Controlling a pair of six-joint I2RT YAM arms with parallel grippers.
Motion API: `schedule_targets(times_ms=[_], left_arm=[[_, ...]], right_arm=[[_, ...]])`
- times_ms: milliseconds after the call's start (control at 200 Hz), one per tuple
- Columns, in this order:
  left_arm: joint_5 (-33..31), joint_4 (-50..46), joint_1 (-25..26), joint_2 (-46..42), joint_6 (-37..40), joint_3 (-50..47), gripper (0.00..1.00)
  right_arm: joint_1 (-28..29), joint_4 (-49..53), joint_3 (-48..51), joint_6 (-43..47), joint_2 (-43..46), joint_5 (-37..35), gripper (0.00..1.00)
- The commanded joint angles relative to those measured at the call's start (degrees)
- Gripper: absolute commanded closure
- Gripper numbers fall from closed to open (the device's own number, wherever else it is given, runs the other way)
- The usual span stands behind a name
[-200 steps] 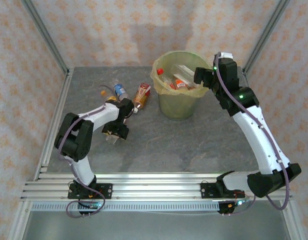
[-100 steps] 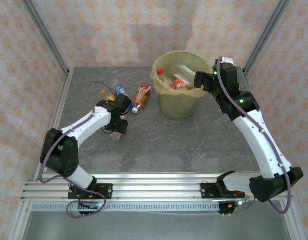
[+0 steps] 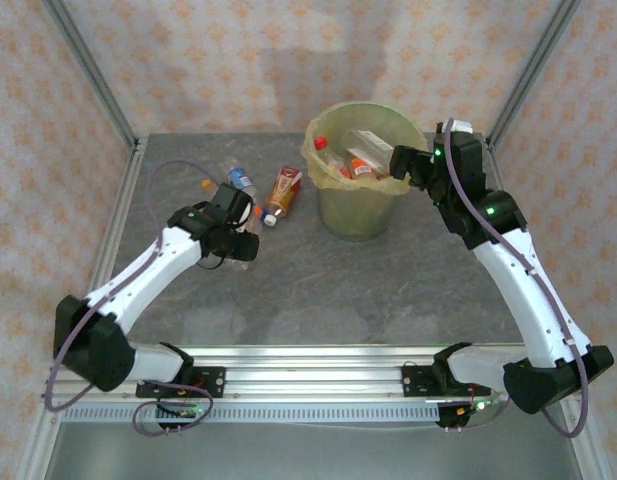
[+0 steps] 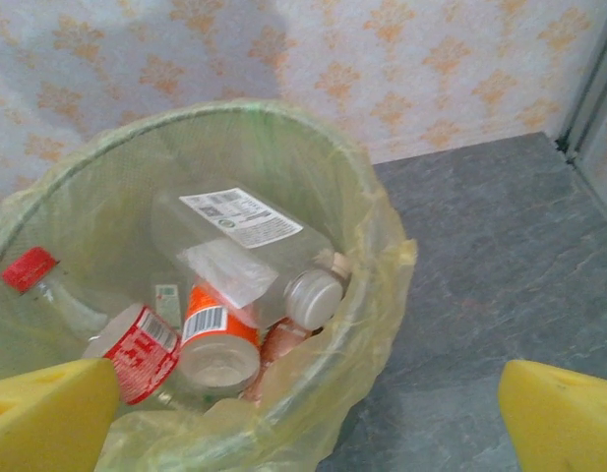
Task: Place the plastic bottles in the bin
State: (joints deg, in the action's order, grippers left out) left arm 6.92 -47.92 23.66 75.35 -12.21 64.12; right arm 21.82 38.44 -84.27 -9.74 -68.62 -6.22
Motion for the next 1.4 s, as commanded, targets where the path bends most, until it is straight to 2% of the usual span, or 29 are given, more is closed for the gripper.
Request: schedule_targets(times_ms=[0, 160, 335, 470, 696, 826, 1161, 1266, 1396], left_arm=[[4.2, 5.7, 0.5, -6.0, -1.0, 0.7, 0.56], [8.4, 17.1, 0.7, -12.4, -1.8, -0.1, 0.57], [12.4, 27.8, 0.9, -13.6, -1.6, 1.8, 0.57], [15.8, 33.9, 1.9, -11.7, -1.1, 4.7, 0.57], [18.7, 38.2, 4.3, -5.2, 0.4, 10.7, 0.58], [20.4, 41.1, 4.9, -2.0, 0.4, 13.5, 0.58], [23.4, 41.5, 6.9, 4.7, 2.0, 21.3, 0.59], [23.6, 41.3, 7.5, 5.8, 2.4, 22.6, 0.59], [23.2, 40.9, 7.5, 6.3, 2.8, 23.1, 0.58]], right_arm=[[0.5, -2.7, 0.9, -3.4, 2.2, 7.0, 0.01], [0.5, -8.4, 2.1, -8.1, 1.9, 17.9, 0.01], [1.7, -14.0, 0.8, -11.1, -0.8, 28.0, 0.01], [5.0, -14.0, -3.8, -9.5, -4.3, 29.4, 0.01], [9.4, -12.9, -13.6, -5.2, -11.5, 31.1, 0.01], [10.2, -12.0, -18.1, -4.1, -15.1, 31.8, 0.01], [10.4, -13.0, -23.0, -4.6, -20.9, 34.3, 0.00], [10.4, -12.6, -24.2, -4.3, -22.2, 34.4, 0.07], [10.5, -11.9, -24.9, -3.6, -22.8, 33.2, 0.28]])
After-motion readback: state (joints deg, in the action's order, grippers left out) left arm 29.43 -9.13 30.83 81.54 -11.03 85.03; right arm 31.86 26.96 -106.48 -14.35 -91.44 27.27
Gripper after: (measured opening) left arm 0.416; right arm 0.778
